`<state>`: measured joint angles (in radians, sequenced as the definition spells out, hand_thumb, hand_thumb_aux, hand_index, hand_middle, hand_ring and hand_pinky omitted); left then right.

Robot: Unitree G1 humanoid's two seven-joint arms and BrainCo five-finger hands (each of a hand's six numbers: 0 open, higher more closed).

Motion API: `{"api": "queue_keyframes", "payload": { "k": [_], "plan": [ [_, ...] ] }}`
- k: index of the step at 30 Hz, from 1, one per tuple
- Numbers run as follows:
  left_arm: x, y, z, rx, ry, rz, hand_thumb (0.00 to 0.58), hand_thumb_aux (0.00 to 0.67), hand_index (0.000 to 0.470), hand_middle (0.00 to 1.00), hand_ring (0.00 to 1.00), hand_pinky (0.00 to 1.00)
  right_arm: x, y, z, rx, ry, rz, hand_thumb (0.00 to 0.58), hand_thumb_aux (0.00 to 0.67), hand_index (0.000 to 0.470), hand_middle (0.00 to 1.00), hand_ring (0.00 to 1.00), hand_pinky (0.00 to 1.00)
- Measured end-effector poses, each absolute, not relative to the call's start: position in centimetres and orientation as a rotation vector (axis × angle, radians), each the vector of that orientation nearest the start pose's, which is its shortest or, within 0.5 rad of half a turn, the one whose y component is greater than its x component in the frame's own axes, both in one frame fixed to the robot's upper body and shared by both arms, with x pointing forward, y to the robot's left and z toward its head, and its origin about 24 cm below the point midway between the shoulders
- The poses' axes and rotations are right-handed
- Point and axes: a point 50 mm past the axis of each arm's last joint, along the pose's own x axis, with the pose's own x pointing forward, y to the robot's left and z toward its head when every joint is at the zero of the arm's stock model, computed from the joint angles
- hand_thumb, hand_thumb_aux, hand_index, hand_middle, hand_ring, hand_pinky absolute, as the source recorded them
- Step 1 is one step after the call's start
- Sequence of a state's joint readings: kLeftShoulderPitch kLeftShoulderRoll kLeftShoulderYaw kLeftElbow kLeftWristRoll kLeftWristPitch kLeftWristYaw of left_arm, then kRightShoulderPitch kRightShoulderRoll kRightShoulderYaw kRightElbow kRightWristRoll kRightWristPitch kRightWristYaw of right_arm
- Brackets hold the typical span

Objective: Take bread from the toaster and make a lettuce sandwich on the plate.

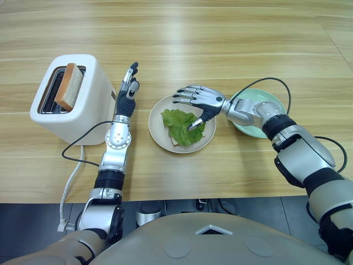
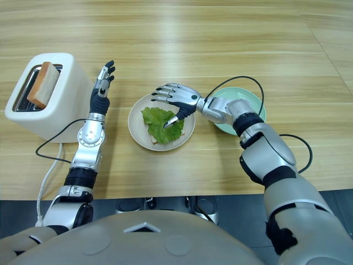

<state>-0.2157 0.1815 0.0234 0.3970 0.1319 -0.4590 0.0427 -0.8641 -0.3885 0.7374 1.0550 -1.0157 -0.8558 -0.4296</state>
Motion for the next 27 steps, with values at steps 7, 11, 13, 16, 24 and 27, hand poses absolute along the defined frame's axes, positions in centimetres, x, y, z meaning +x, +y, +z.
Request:
{"api": "queue_keyframes", "payload": {
  "k": [7,11,13,16,24,27],
  "plan": [
    [28.2,18.0,7.0,0.367,-0.358,-0.014,0.000,0.000,0.000,0.00,0.00,0.00,33.5,-10.0,6.9,-1.379,-0.779,0.839,0.000,0.000,0.000,0.00,0.00,0.00],
    [26.4,17.7,12.8,0.513,-0.584,0.011,0.000,0.000,0.000,0.00,0.00,0.00,34.5,-12.2,10.7,-1.316,-0.873,0.621,0.000,0.000,0.000,0.00,0.00,0.00],
    [24.7,17.9,16.2,0.566,-0.703,0.061,0.000,0.000,0.000,0.00,0.00,0.00,34.6,-13.0,12.5,-1.245,-0.924,0.512,0.000,0.000,0.000,0.00,0.00,0.00],
    [21.5,20.4,20.5,0.626,-0.791,0.220,0.000,0.000,0.000,0.00,0.00,0.00,34.5,-14.6,13.4,-1.189,-0.930,0.405,0.000,0.000,0.000,0.00,0.00,0.00],
    [19.2,29.4,20.2,1.100,-0.397,0.618,0.000,0.000,0.000,0.00,0.00,0.00,33.7,-16.4,12.3,-1.148,-0.869,0.342,0.000,0.000,0.000,0.00,0.00,0.00],
    [19.9,31.3,17.7,1.188,-0.210,0.640,0.000,0.000,0.000,0.00,0.00,0.00,33.8,-16.7,12.7,-1.146,-0.874,0.323,0.000,0.000,0.000,0.00,0.00,0.00]
  ]
}}
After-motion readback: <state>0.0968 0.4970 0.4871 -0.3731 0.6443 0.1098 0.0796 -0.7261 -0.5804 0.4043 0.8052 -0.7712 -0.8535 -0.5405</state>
